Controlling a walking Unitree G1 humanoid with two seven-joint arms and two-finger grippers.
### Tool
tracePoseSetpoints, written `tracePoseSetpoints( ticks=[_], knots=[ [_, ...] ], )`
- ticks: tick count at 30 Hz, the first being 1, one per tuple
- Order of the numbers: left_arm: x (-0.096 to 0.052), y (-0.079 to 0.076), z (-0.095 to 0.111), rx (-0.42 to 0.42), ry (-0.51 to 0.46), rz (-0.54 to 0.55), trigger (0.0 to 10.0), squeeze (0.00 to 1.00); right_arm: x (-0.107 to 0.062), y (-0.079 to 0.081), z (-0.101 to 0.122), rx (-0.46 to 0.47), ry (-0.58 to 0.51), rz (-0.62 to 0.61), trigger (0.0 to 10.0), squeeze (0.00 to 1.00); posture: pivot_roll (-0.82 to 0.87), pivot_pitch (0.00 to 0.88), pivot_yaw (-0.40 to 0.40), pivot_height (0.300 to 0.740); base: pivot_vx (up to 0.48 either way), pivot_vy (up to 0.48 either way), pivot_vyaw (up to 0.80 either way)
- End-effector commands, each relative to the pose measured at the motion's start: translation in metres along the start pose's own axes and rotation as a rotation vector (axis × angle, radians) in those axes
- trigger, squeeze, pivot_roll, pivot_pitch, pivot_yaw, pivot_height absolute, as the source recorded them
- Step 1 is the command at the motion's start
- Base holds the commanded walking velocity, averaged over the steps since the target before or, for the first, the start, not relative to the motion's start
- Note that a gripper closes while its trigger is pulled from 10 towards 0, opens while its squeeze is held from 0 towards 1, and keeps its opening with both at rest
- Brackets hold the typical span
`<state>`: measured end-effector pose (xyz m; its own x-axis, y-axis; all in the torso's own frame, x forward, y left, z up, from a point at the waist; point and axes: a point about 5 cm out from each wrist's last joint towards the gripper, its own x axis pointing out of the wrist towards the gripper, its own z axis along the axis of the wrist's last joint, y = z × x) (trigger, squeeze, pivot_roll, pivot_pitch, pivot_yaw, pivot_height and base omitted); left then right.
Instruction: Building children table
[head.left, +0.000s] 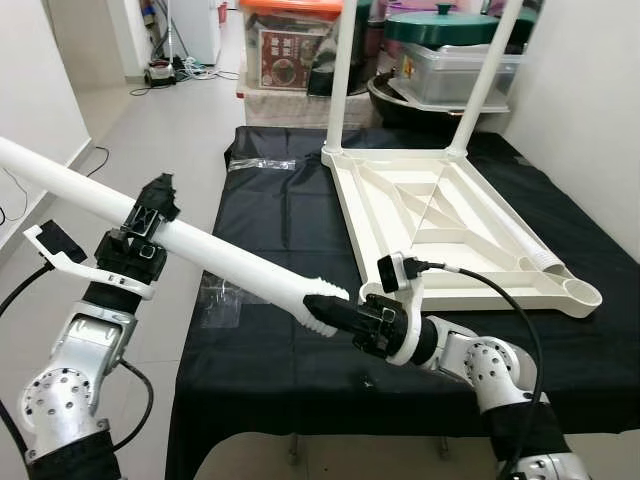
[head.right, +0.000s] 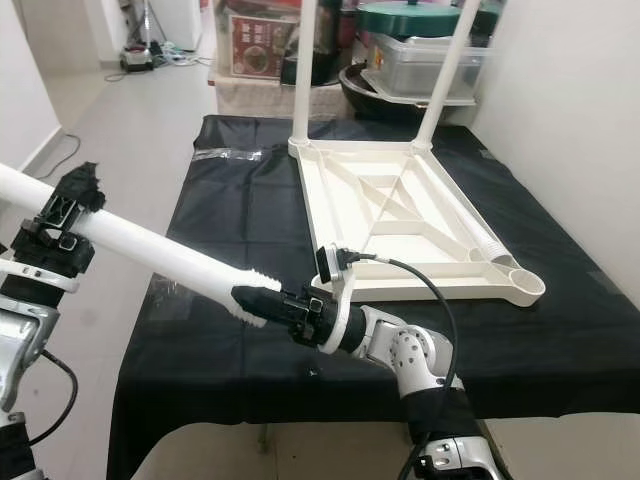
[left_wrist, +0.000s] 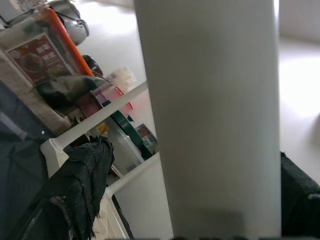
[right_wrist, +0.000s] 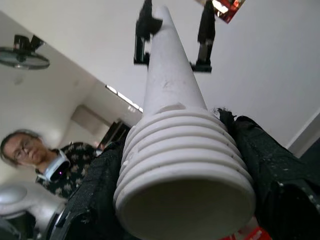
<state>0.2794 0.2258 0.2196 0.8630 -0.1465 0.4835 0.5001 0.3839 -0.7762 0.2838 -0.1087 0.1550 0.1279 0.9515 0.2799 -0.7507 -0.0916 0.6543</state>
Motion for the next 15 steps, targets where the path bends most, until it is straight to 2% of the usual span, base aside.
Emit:
tracePoseSetpoints(
  ticks=[1,5,6,7,9,15],
  knots=[
    [0.004,-0.007,0.001,-0.007,0.017,-0.043,10.0,0.00,0.002,0.001,-0.004,-0.005,0.049,0.026,0.0,0.00,0.03,0.000,-0.054,0.740,0.000,0.000,0.00],
    [0.002,-0.012,0.006,0.004,0.033,-0.077,10.0,0.00,-0.006,0.001,-0.001,-0.017,0.080,0.016,0.0,0.00,0.03,0.000,-0.054,0.740,0.000,0.000,0.00],
    [-0.002,-0.013,0.010,0.028,0.036,-0.079,0.0,0.00,-0.010,0.000,0.003,-0.029,0.089,0.002,0.0,0.00,0.03,0.000,-0.055,0.740,0.000,0.000,0.00],
    [-0.002,-0.013,0.010,0.028,0.036,-0.079,0.0,0.00,-0.010,0.000,0.003,-0.029,0.089,0.002,0.0,0.00,0.03,0.000,-0.055,0.740,0.000,0.000,0.00],
    [-0.011,-0.011,0.014,0.083,0.040,-0.045,0.0,0.00,-0.015,0.000,0.012,-0.063,0.100,-0.022,0.0,0.00,0.03,0.000,-0.058,0.740,0.000,0.000,0.00],
    [-0.015,-0.009,0.014,0.106,0.033,-0.013,0.0,0.00,-0.014,-0.001,0.017,-0.081,0.105,-0.041,0.0,0.00,0.04,0.000,-0.062,0.740,0.000,0.000,0.00]
  ],
)
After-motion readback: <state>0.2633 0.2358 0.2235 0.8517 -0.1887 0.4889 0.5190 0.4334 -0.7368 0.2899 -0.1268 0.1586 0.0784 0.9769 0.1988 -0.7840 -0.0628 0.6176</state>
